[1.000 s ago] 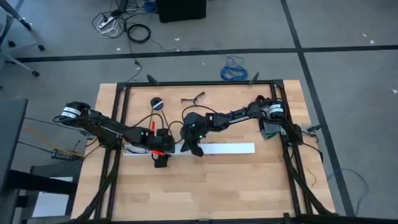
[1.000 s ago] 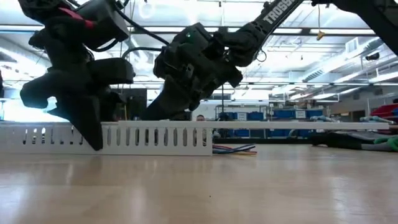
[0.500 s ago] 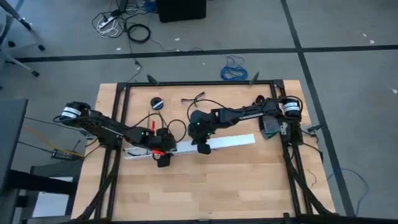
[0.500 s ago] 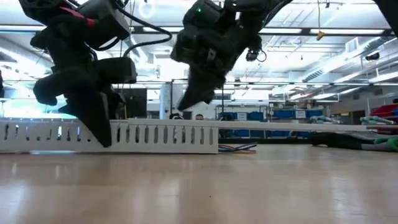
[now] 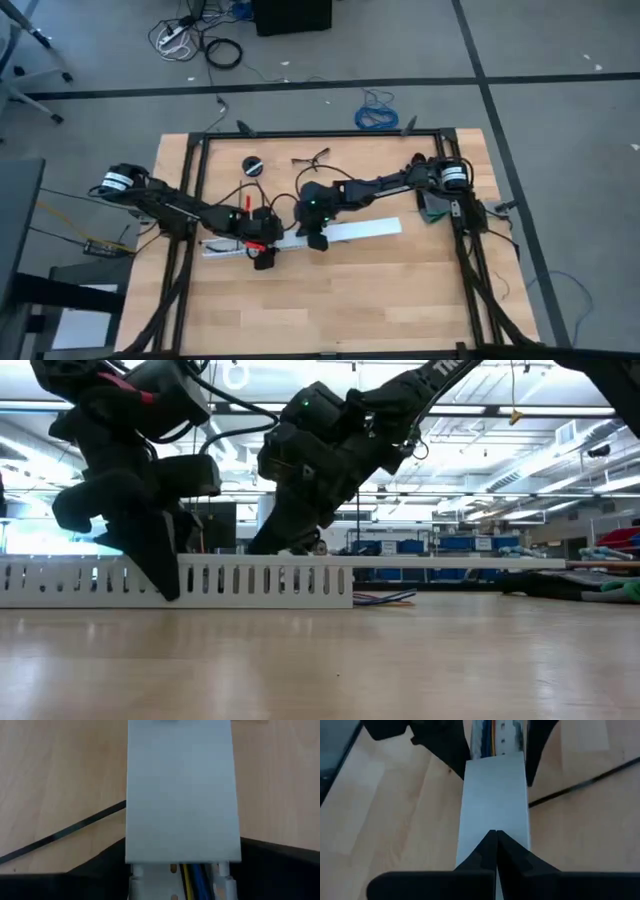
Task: Ziptie cables
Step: Close the white cable duct
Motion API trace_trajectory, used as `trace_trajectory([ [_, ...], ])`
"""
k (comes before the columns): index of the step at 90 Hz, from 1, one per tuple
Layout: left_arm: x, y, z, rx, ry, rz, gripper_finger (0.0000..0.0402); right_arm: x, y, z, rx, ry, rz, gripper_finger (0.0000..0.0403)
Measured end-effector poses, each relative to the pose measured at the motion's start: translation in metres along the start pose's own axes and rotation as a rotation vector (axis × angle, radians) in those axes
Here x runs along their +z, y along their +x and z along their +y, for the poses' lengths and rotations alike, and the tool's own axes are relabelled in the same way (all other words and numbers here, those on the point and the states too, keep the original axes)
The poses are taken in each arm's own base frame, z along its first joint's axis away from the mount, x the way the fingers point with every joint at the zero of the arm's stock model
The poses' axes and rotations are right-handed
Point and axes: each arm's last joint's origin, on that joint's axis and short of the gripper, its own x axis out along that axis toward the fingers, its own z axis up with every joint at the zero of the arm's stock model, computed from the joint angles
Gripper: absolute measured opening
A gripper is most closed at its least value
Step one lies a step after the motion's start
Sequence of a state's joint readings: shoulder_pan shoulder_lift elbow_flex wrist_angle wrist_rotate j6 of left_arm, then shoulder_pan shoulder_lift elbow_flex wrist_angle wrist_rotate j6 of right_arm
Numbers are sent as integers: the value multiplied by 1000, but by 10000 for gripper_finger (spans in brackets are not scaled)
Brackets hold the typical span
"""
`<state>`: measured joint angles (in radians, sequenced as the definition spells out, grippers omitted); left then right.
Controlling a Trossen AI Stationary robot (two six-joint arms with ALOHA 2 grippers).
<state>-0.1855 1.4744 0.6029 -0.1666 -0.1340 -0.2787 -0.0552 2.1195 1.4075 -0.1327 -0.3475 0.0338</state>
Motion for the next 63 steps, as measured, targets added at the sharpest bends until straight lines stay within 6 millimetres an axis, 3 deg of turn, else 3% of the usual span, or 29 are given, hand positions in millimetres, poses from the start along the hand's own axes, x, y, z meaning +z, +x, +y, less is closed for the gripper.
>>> trace_trajectory([
  [21,4,1,-1,-5,-22,-26,241,8,-13,4,-25,-39,-29,0],
  [46,6,1,-1,0,-27,-51,241,18,-65,22,-168,-73,46,0],
  [63,6,1,0,31,-37,-59,241,10,-64,23,-124,-25,122,0],
])
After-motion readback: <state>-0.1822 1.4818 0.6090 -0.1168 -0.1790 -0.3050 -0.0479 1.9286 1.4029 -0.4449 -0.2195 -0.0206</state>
